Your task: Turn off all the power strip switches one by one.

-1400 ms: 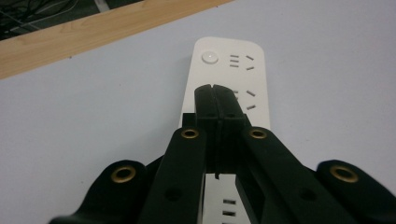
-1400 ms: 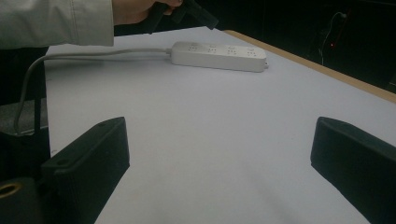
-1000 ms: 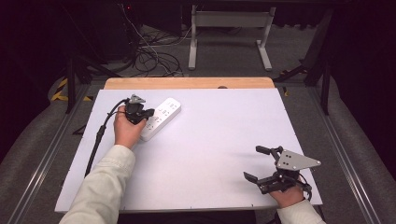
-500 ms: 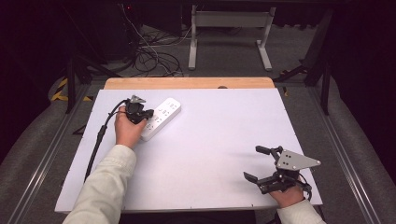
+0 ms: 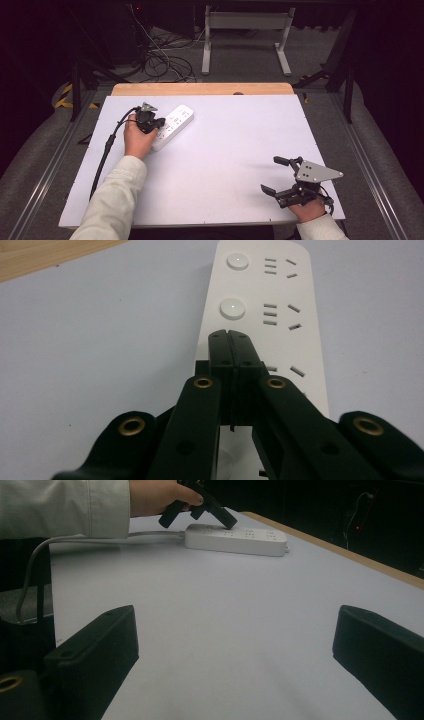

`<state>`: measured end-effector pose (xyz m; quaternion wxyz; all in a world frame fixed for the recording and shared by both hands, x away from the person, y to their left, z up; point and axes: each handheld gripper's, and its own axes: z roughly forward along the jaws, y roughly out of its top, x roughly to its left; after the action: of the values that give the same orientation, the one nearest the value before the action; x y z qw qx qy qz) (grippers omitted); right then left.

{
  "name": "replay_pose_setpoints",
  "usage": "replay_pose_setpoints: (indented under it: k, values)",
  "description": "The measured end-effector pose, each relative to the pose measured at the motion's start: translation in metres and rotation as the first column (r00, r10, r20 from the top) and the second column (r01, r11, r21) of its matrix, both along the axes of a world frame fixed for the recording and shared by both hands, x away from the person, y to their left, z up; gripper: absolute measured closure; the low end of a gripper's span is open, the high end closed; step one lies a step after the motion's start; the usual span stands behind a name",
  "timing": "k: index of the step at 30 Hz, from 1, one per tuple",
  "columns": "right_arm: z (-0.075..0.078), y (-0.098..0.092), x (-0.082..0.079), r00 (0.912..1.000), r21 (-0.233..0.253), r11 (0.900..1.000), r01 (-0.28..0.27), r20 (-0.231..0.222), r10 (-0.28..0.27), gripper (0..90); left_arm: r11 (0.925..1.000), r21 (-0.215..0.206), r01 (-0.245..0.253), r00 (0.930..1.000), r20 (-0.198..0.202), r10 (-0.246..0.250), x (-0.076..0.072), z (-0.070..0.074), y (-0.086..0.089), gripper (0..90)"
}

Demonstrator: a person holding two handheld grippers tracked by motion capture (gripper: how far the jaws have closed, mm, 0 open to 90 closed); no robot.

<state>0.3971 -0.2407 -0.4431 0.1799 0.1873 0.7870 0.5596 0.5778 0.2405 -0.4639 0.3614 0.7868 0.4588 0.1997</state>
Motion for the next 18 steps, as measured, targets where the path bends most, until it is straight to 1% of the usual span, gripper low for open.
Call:
replay_pose_setpoints:
  k: [2, 8, 12, 14, 18]
  values:
    - [0.0001, 0.0004, -0.0004, 1.0, 0.0, 1.0, -0.002, 0.001, 0.002, 5.0, 1.0, 0.002, -0.008, 1.0, -0.001, 0.008, -0.0003, 0.0001, -0.0007, 90.0]
    - [0.0001, 0.0003, -0.0003, 1.0, 0.001, 1.0, -0.003, 0.001, 0.003, 5.0, 0.9994, 0.033, -0.015, 0.9999, 0.001, 0.015, -0.001, 0.0014, -0.0037, 90.0]
    - [0.0002, 0.0005, -0.0007, 1.0, 0.002, 1.0, -0.003, 0.002, 0.003, 5.0, 0.9993, 0.032, -0.018, 0.9998, 0.003, 0.018, -0.0013, 0.0011, -0.0046, 90.0]
    - [0.0004, 0.0001, -0.0007, 1.0, 0.002, 1.0, -0.001, 0.003, 0.001, 5.0, 0.999, 0.039, -0.019, 0.9998, 0.002, 0.019, -0.0018, 0.0013, -0.0055, 90.0]
    - [0.0004, 0.0005, -0.0009, 1.0, 0.003, 1.0, -0.005, 0.003, 0.005, 5.0, 0.9993, 0.028, -0.024, 0.9997, -0.001, 0.024, -0.0014, 0.0012, -0.0049, 90.0]
